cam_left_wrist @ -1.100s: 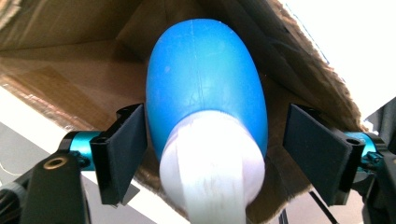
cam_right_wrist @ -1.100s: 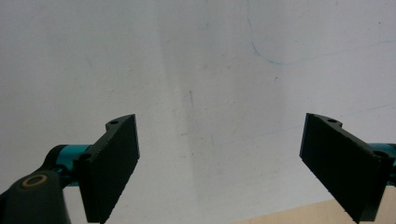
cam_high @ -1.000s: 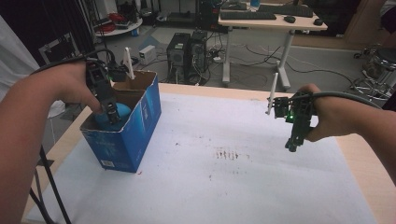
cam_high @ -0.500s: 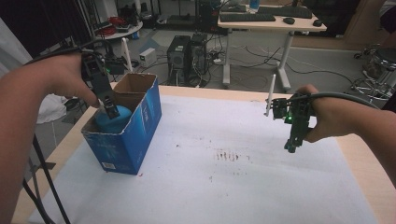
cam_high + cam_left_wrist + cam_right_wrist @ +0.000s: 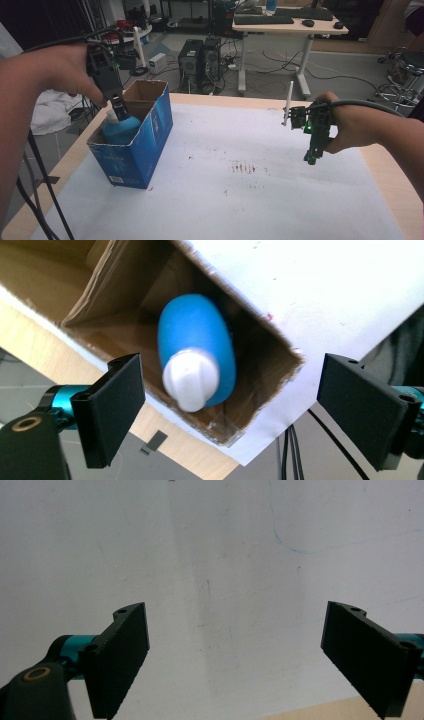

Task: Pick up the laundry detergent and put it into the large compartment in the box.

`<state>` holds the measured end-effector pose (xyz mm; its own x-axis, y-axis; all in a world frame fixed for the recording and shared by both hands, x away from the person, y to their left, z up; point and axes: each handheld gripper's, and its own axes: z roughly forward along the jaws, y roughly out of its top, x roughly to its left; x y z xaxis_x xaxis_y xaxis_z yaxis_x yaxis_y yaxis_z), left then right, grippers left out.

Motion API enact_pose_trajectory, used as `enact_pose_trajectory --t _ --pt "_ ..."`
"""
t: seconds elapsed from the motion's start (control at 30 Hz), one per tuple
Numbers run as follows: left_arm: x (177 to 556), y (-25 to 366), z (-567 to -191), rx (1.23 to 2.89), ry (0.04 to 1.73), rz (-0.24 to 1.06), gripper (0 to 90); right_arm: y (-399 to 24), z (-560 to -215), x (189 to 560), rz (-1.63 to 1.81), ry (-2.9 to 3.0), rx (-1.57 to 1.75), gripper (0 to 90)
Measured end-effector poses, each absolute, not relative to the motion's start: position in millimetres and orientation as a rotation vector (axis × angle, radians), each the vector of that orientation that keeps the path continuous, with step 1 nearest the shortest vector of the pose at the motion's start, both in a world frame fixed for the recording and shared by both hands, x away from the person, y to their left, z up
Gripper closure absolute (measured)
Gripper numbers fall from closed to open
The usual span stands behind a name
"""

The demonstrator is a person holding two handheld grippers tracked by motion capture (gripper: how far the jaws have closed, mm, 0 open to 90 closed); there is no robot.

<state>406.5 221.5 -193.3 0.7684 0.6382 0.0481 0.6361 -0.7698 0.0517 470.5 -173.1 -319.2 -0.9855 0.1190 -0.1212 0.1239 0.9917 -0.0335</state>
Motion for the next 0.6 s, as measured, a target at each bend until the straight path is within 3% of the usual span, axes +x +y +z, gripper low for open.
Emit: enact_pose_trajectory --t 0.4,0.6 --pt "401 165 -198 3.003 0.751 0.048 5.5 -174 -317 468 -0.066 3.012 0.195 11.1" --pt "404 142 -210 3.009 0.683 0.036 3.7 -175 -316 466 -0.066 3.006 0.198 11.1"
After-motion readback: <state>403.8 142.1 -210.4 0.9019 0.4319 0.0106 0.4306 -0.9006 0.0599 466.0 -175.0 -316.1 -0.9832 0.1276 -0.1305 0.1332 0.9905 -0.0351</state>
